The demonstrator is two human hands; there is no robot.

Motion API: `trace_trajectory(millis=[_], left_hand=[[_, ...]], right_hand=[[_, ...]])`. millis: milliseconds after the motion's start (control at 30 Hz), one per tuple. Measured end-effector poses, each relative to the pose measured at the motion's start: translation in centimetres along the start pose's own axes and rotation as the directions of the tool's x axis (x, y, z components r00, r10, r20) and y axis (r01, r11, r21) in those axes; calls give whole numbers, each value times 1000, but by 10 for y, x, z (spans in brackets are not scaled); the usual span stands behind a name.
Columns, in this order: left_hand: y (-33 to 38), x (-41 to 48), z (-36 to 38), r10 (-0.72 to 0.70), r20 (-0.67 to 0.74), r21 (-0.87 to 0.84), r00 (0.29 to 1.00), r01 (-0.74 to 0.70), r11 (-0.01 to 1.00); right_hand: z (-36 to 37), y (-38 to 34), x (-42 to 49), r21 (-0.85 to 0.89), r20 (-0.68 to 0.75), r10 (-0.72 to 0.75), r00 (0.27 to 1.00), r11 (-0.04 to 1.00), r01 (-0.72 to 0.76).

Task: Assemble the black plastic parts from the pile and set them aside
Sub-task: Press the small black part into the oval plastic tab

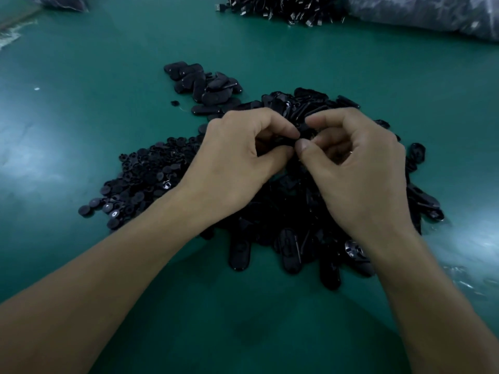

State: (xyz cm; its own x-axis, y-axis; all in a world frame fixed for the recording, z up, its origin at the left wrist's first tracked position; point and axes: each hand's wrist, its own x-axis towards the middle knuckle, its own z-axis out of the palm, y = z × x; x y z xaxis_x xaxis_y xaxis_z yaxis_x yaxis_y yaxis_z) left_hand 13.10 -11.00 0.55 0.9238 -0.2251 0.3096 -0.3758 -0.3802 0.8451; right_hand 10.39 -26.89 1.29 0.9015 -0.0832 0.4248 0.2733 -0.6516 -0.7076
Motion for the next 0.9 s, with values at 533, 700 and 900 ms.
trace_trajectory(millis=[533, 700, 900], left_hand=[[3, 5, -14, -117, 163, -351, 980, 168, 921], [4, 4, -16, -125, 163, -374, 979, 179, 910], [4, 4, -14, -217, 107, -455, 970, 242, 857]], right_hand=[[-9, 7, 6, 317, 206, 12, 979, 945, -78], [-10, 6, 5, 307, 221, -7, 975, 950, -63], [-9, 7, 5, 281, 226, 10, 974, 957, -75]])
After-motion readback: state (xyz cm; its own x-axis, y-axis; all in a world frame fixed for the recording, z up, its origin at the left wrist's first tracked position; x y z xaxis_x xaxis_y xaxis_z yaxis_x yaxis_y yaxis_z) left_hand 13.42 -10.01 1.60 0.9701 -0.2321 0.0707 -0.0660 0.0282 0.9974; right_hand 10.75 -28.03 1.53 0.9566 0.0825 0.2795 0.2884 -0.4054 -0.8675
